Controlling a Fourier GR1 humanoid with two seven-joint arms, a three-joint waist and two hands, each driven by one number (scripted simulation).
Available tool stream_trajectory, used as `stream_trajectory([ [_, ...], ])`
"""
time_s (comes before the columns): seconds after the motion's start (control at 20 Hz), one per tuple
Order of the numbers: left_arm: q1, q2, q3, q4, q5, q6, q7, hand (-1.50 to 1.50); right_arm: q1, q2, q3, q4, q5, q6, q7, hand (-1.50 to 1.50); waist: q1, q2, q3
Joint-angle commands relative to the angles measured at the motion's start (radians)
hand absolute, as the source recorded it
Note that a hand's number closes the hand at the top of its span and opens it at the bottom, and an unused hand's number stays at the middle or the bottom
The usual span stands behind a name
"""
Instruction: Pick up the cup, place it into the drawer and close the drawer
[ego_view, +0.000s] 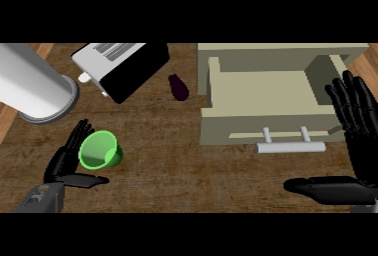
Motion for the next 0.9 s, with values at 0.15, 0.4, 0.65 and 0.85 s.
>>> stream_trajectory([
  [0.15, -0.009, -0.013, -0.007, 0.04, -0.011, -0.099, -0.139, -1.5, 0.017, -0.026, -0.047, 0.018, -0.047, 0.037, -0.03, -1.5, -0.002, 0.001, 0.0],
  [0.4, -0.063, -0.032, 0.017, 0.057, 0.02, -0.125, -0.088, -1.5, -0.024, -0.001, -0.004, 0.017, -0.018, 0.012, 0.017, -1.5, -0.002, 0.002, -0.001],
  [0.65, -0.044, -0.053, -0.002, 0.042, 0.013, -0.189, -0.126, -1.5, 0.044, 0.02, 0.018, 0.024, 0.022, 0.009, -0.056, -1.5, -0.009, 0.004, -0.001],
  [0.85, -0.048, -0.038, -0.002, 0.021, 0.03, -0.275, -0.121, -1.5, -0.046, 0.029, 0.023, 0.067, 0.038, -0.023, -0.013, -1.5, 0.011, 0.002, -0.001],
])
